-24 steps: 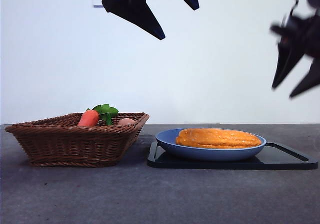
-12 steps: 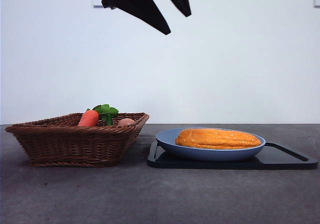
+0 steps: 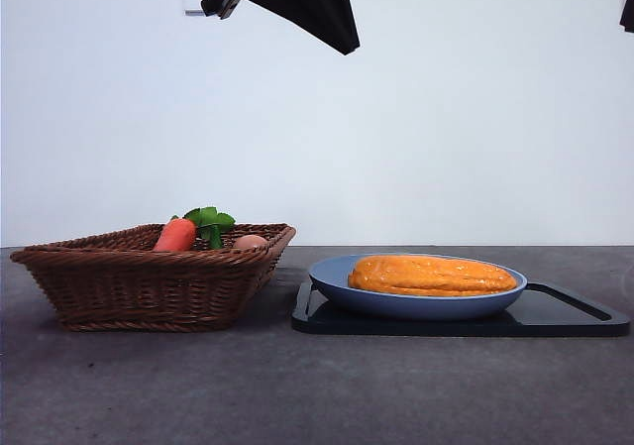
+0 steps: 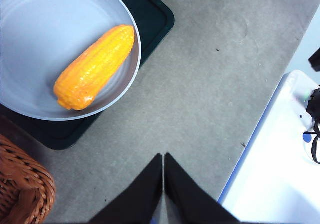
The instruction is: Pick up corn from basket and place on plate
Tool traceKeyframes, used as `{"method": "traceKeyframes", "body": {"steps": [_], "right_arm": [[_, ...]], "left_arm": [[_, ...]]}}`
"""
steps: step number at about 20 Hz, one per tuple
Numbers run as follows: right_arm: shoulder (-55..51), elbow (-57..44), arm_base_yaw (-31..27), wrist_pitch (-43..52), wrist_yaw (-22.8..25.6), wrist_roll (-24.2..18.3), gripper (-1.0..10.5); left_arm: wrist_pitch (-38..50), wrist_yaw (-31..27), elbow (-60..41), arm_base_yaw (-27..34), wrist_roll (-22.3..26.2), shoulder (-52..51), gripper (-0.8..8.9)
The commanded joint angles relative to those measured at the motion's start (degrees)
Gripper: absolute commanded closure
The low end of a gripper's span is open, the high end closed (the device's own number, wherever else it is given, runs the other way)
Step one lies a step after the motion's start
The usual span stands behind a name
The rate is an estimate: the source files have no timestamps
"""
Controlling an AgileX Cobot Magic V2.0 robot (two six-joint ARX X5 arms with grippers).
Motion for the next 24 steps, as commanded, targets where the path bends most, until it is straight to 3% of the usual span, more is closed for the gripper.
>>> {"method": "traceKeyframes", "body": {"steps": [1,18,24], "right_arm": [[0.3,0.7,0.3,1.6,-0.2,0.0,9.5],[0.3,0.9,0.2,1.6,0.1,0.1,9.5],[0.3,0.9,0.2,1.6,0.0,0.1,9.5]], "left_arm": [[1.3,-0.1,1.7,-0.4,0.1,0.3,8.07],[21.2,-0.1,1.7,-0.4,0.1,0.3,8.07],[33.8,-6.1,1.7,1.6,3.6,0.0,8.07]]}}
